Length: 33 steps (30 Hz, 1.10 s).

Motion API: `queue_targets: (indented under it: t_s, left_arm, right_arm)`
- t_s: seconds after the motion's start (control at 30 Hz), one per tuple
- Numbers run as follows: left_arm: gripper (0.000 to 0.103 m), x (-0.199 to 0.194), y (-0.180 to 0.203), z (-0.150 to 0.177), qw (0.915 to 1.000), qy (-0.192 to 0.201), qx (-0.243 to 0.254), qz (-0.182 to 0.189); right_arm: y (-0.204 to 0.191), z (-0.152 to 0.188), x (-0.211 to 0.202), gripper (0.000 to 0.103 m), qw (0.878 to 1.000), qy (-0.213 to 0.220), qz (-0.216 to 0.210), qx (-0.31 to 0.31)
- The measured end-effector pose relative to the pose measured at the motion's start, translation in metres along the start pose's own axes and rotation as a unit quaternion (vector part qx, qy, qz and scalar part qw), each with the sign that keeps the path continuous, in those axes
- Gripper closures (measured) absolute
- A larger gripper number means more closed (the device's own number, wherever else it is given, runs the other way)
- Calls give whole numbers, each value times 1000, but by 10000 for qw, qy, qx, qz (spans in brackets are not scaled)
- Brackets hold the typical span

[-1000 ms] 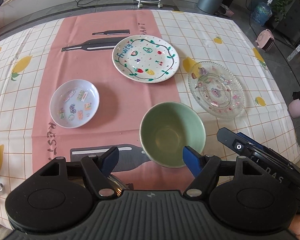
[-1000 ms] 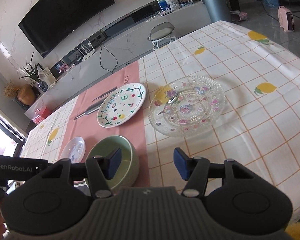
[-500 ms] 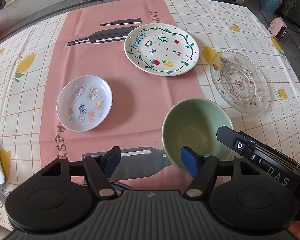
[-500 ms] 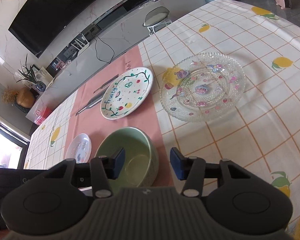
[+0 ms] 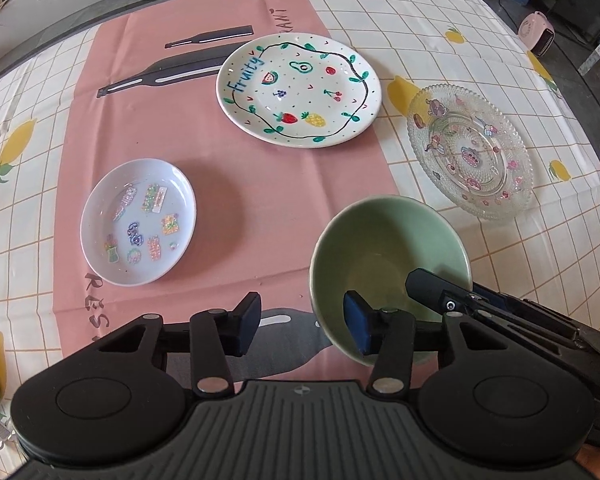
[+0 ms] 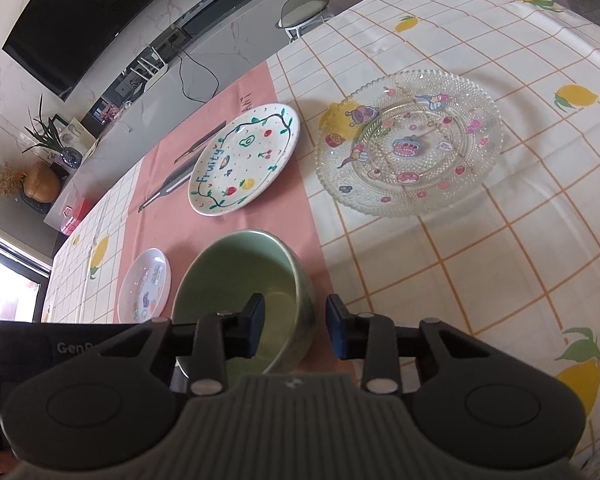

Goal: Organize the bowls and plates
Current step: 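Grasp the green bowl rim with the left gripper while the right gripper grips it too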

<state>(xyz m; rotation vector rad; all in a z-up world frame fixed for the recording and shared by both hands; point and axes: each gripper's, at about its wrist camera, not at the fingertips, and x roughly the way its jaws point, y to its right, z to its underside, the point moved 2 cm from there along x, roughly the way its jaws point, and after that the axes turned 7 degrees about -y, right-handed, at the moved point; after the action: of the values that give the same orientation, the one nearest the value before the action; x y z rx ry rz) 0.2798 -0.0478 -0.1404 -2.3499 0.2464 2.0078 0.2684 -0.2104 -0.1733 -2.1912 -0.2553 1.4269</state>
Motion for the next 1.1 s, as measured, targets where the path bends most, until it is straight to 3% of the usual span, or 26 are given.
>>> queue_targets:
  t_s: [0.2, 0.4, 0.73, 1.1]
  left_arm:
    - [56, 10, -3, -1, 9999, -122, -24, 7]
    - [64, 15, -10, -7, 9990, -277, -242, 263]
    - [90, 23, -13, -12, 9943, -530, -472, 797]
    - [91, 26, -12, -14, 9933, -633, -632, 739]
  right_arm:
    - [-1, 0, 6, 74, 10000, -90, -8, -10]
    - [0, 0, 8, 76, 10000, -87, 6, -6]
    - [2, -1, 10, 86, 10000, -71, 32, 12]
    - [1, -1, 18, 86, 9999, -127, 40, -71]
